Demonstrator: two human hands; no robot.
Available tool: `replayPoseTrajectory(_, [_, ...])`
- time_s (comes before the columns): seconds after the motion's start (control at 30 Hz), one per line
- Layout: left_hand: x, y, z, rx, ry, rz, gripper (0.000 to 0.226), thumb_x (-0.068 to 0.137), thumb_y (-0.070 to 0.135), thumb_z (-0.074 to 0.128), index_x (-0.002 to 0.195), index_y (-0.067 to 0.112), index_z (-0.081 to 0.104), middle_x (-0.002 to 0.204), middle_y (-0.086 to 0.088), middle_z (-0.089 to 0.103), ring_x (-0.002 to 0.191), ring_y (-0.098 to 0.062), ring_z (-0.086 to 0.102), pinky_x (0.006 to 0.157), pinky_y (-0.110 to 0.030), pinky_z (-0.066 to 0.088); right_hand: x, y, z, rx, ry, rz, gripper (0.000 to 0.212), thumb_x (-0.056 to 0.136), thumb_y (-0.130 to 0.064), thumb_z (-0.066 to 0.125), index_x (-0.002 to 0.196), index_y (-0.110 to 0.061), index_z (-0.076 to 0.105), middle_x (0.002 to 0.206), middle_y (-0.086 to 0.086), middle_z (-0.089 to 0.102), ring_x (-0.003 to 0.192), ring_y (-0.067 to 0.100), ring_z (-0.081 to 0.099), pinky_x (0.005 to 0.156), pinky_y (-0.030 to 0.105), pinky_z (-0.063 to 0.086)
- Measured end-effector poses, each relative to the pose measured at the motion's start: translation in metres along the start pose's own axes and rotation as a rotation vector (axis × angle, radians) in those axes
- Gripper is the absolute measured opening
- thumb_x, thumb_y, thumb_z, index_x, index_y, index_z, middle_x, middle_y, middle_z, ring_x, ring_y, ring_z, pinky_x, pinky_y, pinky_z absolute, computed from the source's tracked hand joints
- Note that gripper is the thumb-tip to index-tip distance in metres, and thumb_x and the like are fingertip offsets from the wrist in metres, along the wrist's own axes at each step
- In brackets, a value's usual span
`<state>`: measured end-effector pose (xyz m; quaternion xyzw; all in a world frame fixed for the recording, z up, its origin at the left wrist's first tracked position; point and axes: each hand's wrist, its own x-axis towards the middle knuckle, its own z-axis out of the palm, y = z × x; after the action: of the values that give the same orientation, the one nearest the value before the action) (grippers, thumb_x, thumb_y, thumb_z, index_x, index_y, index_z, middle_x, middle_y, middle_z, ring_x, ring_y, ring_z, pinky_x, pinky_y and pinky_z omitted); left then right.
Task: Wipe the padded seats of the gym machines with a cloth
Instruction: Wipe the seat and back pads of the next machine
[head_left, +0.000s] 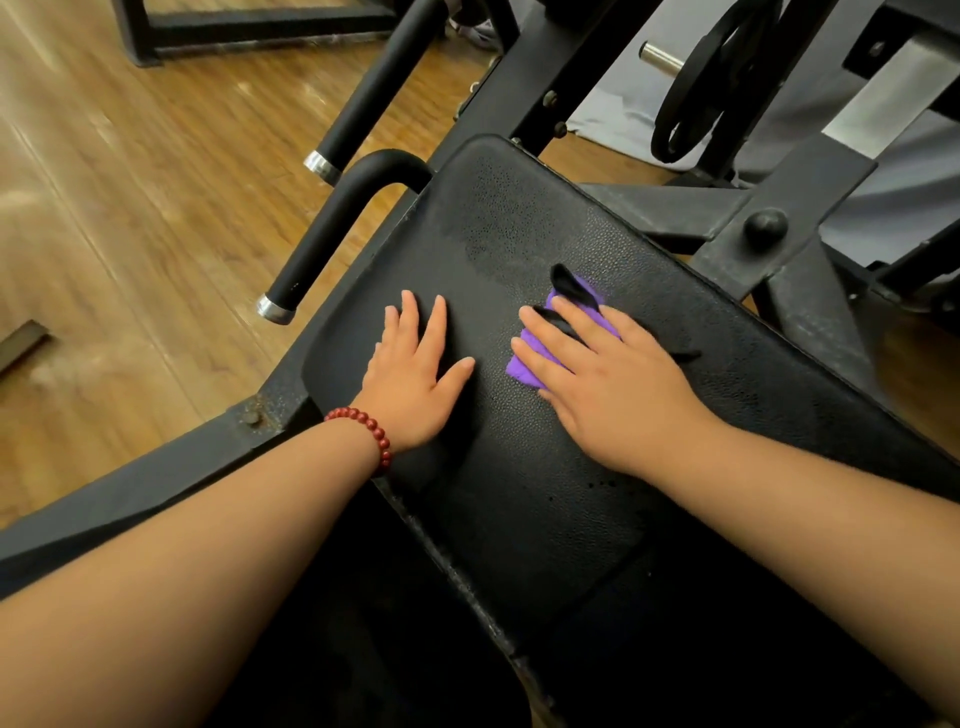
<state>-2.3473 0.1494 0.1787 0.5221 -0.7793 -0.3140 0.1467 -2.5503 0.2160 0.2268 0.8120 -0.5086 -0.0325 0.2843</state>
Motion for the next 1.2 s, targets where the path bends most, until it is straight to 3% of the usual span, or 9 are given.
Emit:
replayPoseTrajectory(0.13, [0.001,-0.003,0.000,0.021,0.009,0.013,0.071,0.100,0.047,0.035,0.154,0.027,-0.007,0.160,-0.003,-0.022,0.147,-0.023,-0.019,0.118,-0.045,0.000,0.023,0.024,-0.004,0.011,0.001,0.072,0.048,0.081,-0.015,0.061,0.129,-0.009,0.061,0.139,0.011,0.054,0.126,0.028,0.054,0.100,0.041,0.043])
replayPoseTrajectory(0.2, [0.001,-0.006,0.002,0.061,0.025,0.019,0.072,0.100,0.048,0.035,0.154,0.027,-0.007,0.159,-0.004,-0.023,0.146,-0.024,-0.020,0.118,-0.045,-0.001,0.025,0.011,0.001,0.031,0.016,0.098,0.048,0.078,-0.014,0.059,0.125,-0.006,0.063,0.137,0.014,0.056,0.124,0.030,0.056,0.099,0.042,0.045])
replayPoseTrajectory(0.3, [0.003,-0.010,0.002,0.071,0.037,-0.020,0.074,0.099,0.051,0.036,0.153,0.027,-0.009,0.159,-0.005,-0.025,0.146,-0.025,-0.022,0.118,-0.044,-0.003,0.013,-0.015,0.014,0.057,-0.027,-0.098,0.048,0.080,-0.022,0.064,0.125,-0.006,0.064,0.138,0.014,0.055,0.125,0.029,0.055,0.102,0.039,0.041])
replayPoseTrajectory(0.47, [0.005,-0.015,0.002,0.054,0.028,-0.037,0.079,0.097,0.053,0.039,0.153,0.028,-0.010,0.159,-0.004,-0.025,0.146,-0.025,-0.021,0.118,-0.047,-0.002,0.023,0.013,0.002,0.023,-0.046,-0.101,0.050,0.090,-0.049,0.037,0.129,-0.028,0.062,0.147,0.011,0.046,0.137,0.034,0.041,0.113,0.051,0.021])
replayPoseTrajectory(0.63, [0.007,-0.016,0.000,0.064,-0.003,-0.032,0.079,0.097,0.054,0.037,0.153,0.028,-0.012,0.158,-0.004,-0.027,0.146,-0.026,-0.022,0.119,-0.048,-0.001,0.019,-0.003,0.015,0.073,-0.003,-0.177,0.038,0.087,-0.030,0.058,0.122,-0.018,0.068,0.136,0.011,0.057,0.126,0.037,0.052,0.107,0.049,0.037])
replayPoseTrajectory(0.73, [0.007,-0.016,0.000,0.066,-0.006,-0.032,0.079,0.096,0.055,0.037,0.152,0.029,-0.013,0.158,-0.003,-0.027,0.146,-0.026,-0.022,0.118,-0.047,-0.002,0.032,0.008,0.009,0.156,0.015,-0.356,0.041,0.087,-0.021,0.041,0.112,-0.008,0.071,0.125,0.014,0.065,0.115,0.033,0.062,0.095,0.045,0.049])
replayPoseTrajectory(0.83, [0.008,-0.017,0.000,0.076,-0.003,-0.023,0.079,0.096,0.055,0.037,0.152,0.029,-0.013,0.158,-0.003,-0.026,0.146,-0.026,-0.021,0.118,-0.047,-0.001,0.065,0.030,0.007,0.165,0.065,-0.260,0.044,0.083,-0.015,0.037,0.105,0.001,0.072,0.117,0.022,0.066,0.106,0.038,0.065,0.079,0.048,0.057])
replayPoseTrajectory(1.07, [0.007,-0.019,0.001,0.087,0.020,-0.018,0.080,0.095,0.057,0.037,0.152,0.031,-0.011,0.159,-0.002,-0.025,0.146,-0.024,-0.020,0.118,-0.047,0.001,0.048,0.011,0.018,0.128,0.014,-0.362,0.039,0.084,-0.021,0.065,0.118,-0.002,0.067,0.129,0.019,0.061,0.120,0.037,0.057,0.100,0.049,0.044])
replayPoseTrajectory(1.2, [0.008,-0.020,0.001,0.090,0.010,-0.018,0.080,0.094,0.058,0.037,0.152,0.031,-0.012,0.158,-0.002,-0.025,0.146,-0.024,-0.020,0.118,-0.046,0.001,0.050,0.018,0.013,0.062,-0.002,-0.290,0.044,0.090,-0.038,0.054,0.127,-0.016,0.063,0.140,0.010,0.054,0.133,0.038,0.044,0.110,0.055,0.030])
